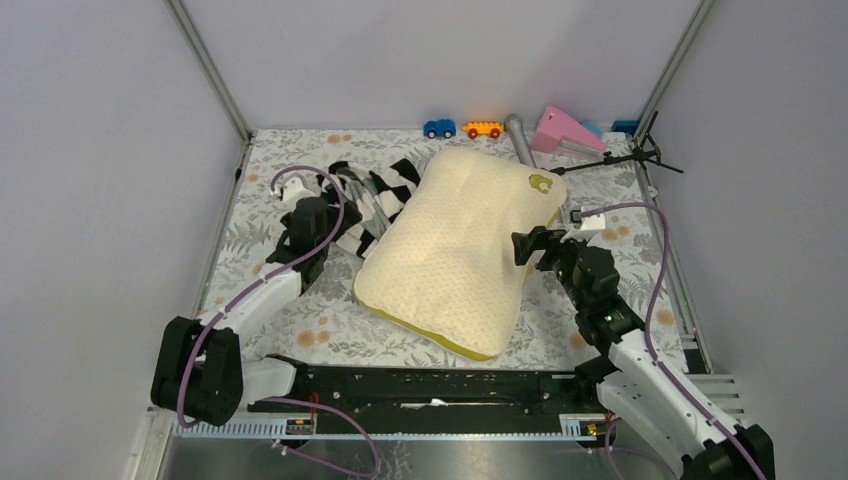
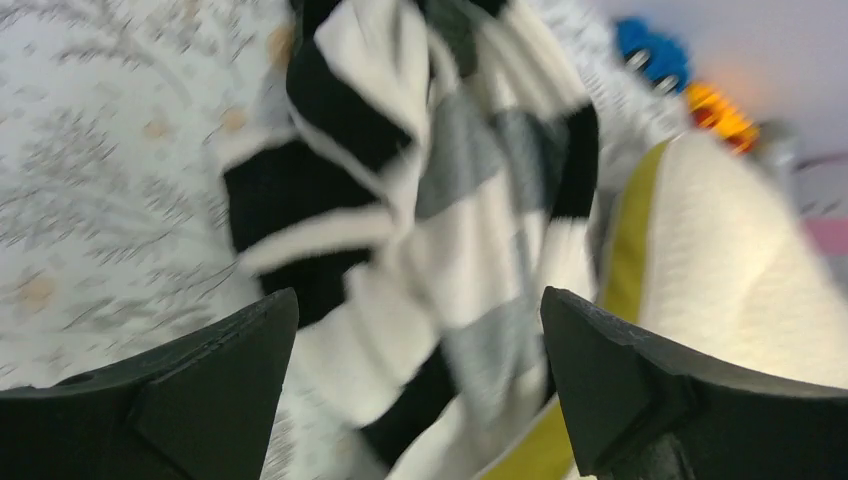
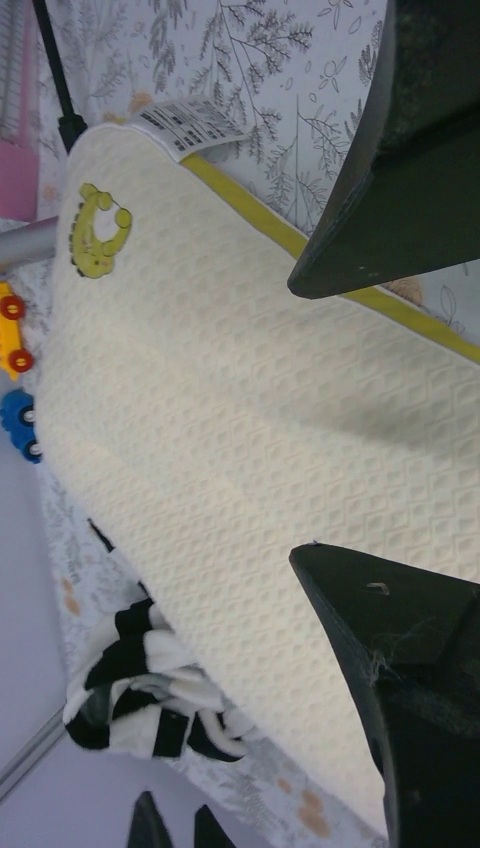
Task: Remove the pillowcase from the pillow
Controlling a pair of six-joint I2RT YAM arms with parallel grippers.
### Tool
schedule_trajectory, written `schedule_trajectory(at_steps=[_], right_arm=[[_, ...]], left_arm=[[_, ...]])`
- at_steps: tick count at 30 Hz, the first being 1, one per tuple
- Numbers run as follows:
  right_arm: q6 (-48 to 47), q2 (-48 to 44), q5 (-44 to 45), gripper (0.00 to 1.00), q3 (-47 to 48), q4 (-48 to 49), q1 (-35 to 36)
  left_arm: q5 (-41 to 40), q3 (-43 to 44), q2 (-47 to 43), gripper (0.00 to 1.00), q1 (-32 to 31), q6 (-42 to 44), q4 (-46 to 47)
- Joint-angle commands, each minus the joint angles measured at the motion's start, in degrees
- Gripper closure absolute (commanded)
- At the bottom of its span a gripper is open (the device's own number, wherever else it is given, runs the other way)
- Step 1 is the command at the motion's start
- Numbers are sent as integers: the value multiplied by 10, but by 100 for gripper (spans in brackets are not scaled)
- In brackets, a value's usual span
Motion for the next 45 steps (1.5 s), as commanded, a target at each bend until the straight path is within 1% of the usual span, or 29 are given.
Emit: schedule_trajectory(at_steps=[1, 3, 5, 8, 9, 11, 13, 14, 15, 16, 17, 19, 21, 24, 26, 27, 28, 29, 30, 31, 33, 34, 36, 37, 38, 40, 41, 43, 45], right_arm=[[-49, 30, -17, 0, -19, 91, -2], [-74, 43, -18, 0, -42, 142, -3], [-85, 72, 2, 0, -48, 169, -3], [-120, 149, 39, 0, -40, 214, -2], [-129, 175, 58, 0, -39, 232, -3], [-141, 230, 83, 0, -44, 281, -4], [-176, 280, 93, 0, -56, 335, -12], [-191, 305, 110, 0, -57, 368, -20], [-212, 317, 130, 0, -43, 352, -25], [-242, 325, 113, 0, -35, 332, -36], [-250, 336, 111, 0, -38, 340, -47], [-232, 349, 101, 0, -59, 379, -76], [-230, 365, 93, 0, -61, 381, -91], [-231, 417, 109, 0, -73, 457, -105], [-244, 471, 127, 0, -97, 569, -108], [-239, 482, 159, 0, -101, 587, -107], [-220, 473, 167, 0, -100, 561, -113], [-205, 466, 152, 0, -103, 557, -127], [-197, 473, 140, 0, -114, 584, -141], [-192, 485, 132, 0, -128, 628, -149], [-181, 514, 126, 0, -135, 670, -160], [-188, 525, 124, 0, -132, 680, -160], [-178, 504, 114, 0, -118, 614, -165], [-176, 507, 107, 0, -114, 605, -168], [-178, 512, 104, 1, -117, 622, -169], [-181, 514, 106, 0, -127, 649, -169], [-178, 512, 106, 0, -123, 638, -169], [-178, 513, 102, 0, -117, 626, -169], [-180, 513, 105, 1, -123, 637, -169]], left_arm=[[-38, -53, -66, 1, -6, 120, 100], [-53, -79, -76, 1, -6, 171, 125], [-55, -122, -86, 1, -7, 209, 168], [-17, -185, -91, 1, -7, 299, 266], [-18, -202, -84, 1, -7, 316, 299], [-50, -223, -62, 1, -6, 338, 358], [-85, -233, -23, 1, -6, 368, 400], [-101, -234, -6, 1, -5, 377, 412], [-116, -231, 8, 1, -5, 384, 415], [-122, -228, 15, 1, -4, 390, 417], [-125, -230, 19, 1, -4, 395, 424], [-119, -242, 11, 1, -4, 403, 442], [-117, -269, 2, 1, -4, 415, 488], [-117, -287, 13, 1, 1, 422, 529], [-103, -307, 61, 1, 13, 423, 594], [-94, -316, 88, 2, 18, 423, 632], [-85, -323, 111, 3, 23, 423, 670], [-76, -326, 127, 3, 27, 423, 693], [-66, -322, 128, 3, 32, 423, 690], [-50, -314, 121, 3, 38, 416, 654], [-15, -304, 129, 4, 48, 422, 649], [-8, -302, 131, 2, 50, 421, 642], [12, -300, 130, 1, 59, 415, 632], [27, -305, 143, 1, 70, 408, 652], [30, -306, 164, 1, 74, 415, 683], [39, -295, 150, 1, 78, 402, 631], [37, -301, 158, 1, 78, 410, 663], [27, -306, 154, 1, 75, 405, 658], [31, -301, 158, 1, 77, 406, 659]])
